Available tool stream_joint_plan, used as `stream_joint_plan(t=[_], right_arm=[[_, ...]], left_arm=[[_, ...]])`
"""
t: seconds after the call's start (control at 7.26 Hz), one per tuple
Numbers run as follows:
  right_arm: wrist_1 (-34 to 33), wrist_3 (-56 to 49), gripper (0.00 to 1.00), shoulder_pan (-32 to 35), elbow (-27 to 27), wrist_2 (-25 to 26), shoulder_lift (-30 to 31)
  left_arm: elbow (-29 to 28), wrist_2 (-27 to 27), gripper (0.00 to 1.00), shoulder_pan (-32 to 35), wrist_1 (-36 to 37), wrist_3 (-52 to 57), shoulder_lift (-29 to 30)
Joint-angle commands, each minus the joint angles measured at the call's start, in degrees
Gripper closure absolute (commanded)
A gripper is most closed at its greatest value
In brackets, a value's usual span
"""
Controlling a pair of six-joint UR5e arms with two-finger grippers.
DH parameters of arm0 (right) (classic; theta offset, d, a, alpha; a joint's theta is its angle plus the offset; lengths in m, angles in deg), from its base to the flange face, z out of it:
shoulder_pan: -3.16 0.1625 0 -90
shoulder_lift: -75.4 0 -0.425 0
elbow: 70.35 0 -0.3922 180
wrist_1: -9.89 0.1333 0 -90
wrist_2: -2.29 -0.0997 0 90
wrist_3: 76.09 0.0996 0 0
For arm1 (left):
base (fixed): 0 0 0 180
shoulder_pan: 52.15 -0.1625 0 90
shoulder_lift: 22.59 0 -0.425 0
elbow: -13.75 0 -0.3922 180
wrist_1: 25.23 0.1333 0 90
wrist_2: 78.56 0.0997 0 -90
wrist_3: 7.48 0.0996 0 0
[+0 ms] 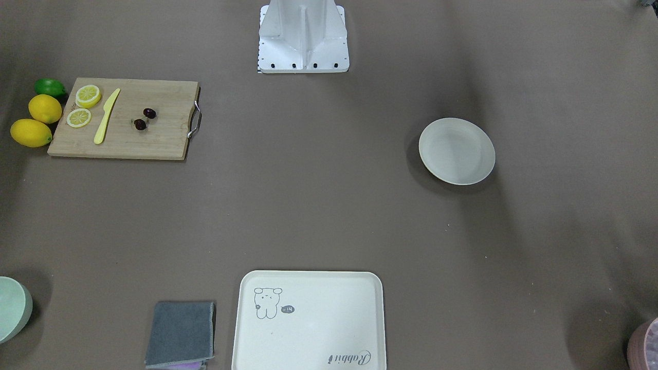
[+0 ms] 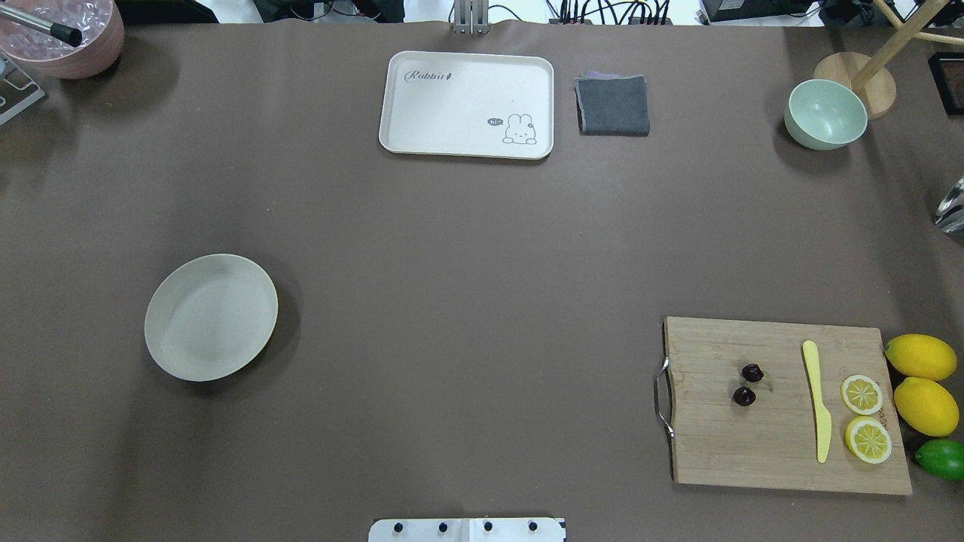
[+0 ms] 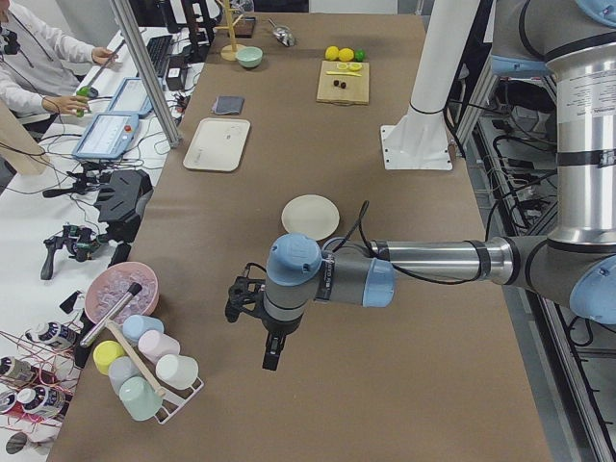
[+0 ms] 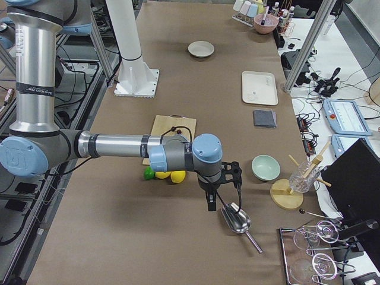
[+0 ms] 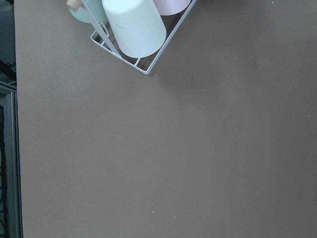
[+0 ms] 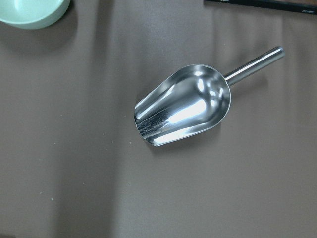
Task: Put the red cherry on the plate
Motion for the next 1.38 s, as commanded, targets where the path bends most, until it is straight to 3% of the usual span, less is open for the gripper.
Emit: stream_joint_plan(t=[0.0, 0.55, 0.83, 0.96, 1.24], right_arm=[[0.0, 0.0, 0.0, 0.0, -0.2, 0.1, 0.1], [-0.1, 0.0, 0.0, 0.0, -0.2, 0.1, 0.4], [-0.3, 0.1, 0.0, 0.1, -1.1, 0.0, 0.9], [-0.4, 0.0, 0.0, 0.2, -1.4, 0.0, 1.0], [-0.2, 0.0, 0.0, 0.1, -1.8, 0.0, 2.2]], left_arm=[[-0.1, -0.2, 0.02, 0.2, 0.2, -0.5, -0.1], [0.0, -0.7, 0.02, 1.5, 0.5, -1.4, -1.4], [-0.5, -3.4, 0.02, 1.6, 0.6, -9.3, -1.6], [-0.6, -7.6, 0.02, 1.7, 0.5, -9.3, -3.2], [0.3, -9.3, 0.02, 2.7, 0.2, -9.5, -4.9]])
